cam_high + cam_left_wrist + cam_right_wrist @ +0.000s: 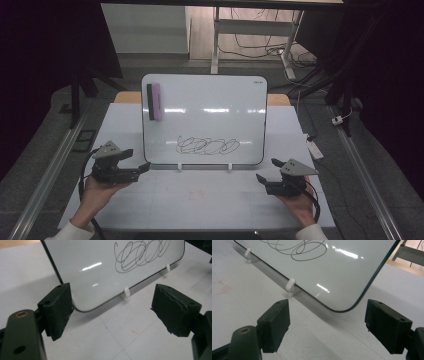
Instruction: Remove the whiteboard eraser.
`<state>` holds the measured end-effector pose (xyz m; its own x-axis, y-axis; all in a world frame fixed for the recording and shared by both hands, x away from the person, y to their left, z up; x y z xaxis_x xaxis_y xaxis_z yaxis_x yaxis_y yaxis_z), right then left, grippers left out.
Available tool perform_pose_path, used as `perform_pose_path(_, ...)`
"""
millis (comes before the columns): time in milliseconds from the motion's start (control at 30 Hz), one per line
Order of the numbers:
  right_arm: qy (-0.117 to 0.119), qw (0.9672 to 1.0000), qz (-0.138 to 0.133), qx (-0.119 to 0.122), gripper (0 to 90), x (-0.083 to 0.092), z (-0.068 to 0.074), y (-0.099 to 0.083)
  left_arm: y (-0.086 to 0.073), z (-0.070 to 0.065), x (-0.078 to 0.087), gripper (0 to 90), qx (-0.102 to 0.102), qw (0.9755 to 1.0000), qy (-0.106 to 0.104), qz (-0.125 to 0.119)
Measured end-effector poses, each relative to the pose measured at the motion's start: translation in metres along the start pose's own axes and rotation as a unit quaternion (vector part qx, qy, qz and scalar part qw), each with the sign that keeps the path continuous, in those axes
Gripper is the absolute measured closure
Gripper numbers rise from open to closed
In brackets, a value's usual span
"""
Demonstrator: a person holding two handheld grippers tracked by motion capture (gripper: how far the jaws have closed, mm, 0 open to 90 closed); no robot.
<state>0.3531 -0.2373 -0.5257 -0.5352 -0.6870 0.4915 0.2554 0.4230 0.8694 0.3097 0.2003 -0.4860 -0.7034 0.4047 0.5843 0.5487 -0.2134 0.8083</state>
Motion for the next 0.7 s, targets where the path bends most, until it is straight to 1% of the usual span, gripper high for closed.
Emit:
perform_pose_path(67,0.001,1.0000,-0.002,-0.001,20.0,0.000,0.001,0.001,0.009,0.000,0.002,18.1,0.000,1.0000,-0.004,-0.004)
perform_pose_path(167,0.003,1.0000,-0.005,0.000,20.3,0.000,0.002,0.003,0.023,0.002,0.006,18.3,0.001,0.9999,-0.003,-0.014)
perform_pose_path(300,0.004,1.0000,-0.002,0.002,20.6,-0.001,0.002,0.001,0.042,0.008,0.011,18.9,0.014,0.9995,-0.003,-0.030)
perform_pose_path(400,0.002,1.0000,-0.001,0.003,20.9,-0.002,0.003,0.002,0.055,0.013,0.012,19.3,0.019,0.9991,0.005,-0.038)
perform_pose_path(433,0.001,1.0000,-0.002,0.004,20.9,-0.002,0.003,0.002,0.060,0.014,0.011,19.5,0.019,0.9990,0.009,-0.039)
perform_pose_path(467,-0.001,1.0000,-0.002,0.003,21.0,-0.002,0.003,0.003,0.068,0.018,0.009,19.8,0.019,0.9989,0.014,-0.041)
perform_pose_path(500,-0.002,1.0000,-0.002,0.003,21.0,-0.002,0.003,0.003,0.068,0.018,0.009,19.9,0.019,0.9989,0.014,-0.041)
perform_pose_path(700,-0.003,1.0000,0.003,0.005,21.2,-0.003,0.003,0.002,0.092,0.022,-0.005,20.4,0.016,0.9985,0.031,-0.043)
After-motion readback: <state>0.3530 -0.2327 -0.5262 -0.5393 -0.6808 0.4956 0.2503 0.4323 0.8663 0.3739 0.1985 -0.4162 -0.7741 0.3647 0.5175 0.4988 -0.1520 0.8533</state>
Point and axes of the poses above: each handheld gripper's, and its own axes: x roughly backward along the jaws, y roughly out of its top, z roughly to its left, the point moved 7 cm from there along -x, roughly forward along the jaws, and after that the axes turned 9 degrees about y, right-handed, at the moved point
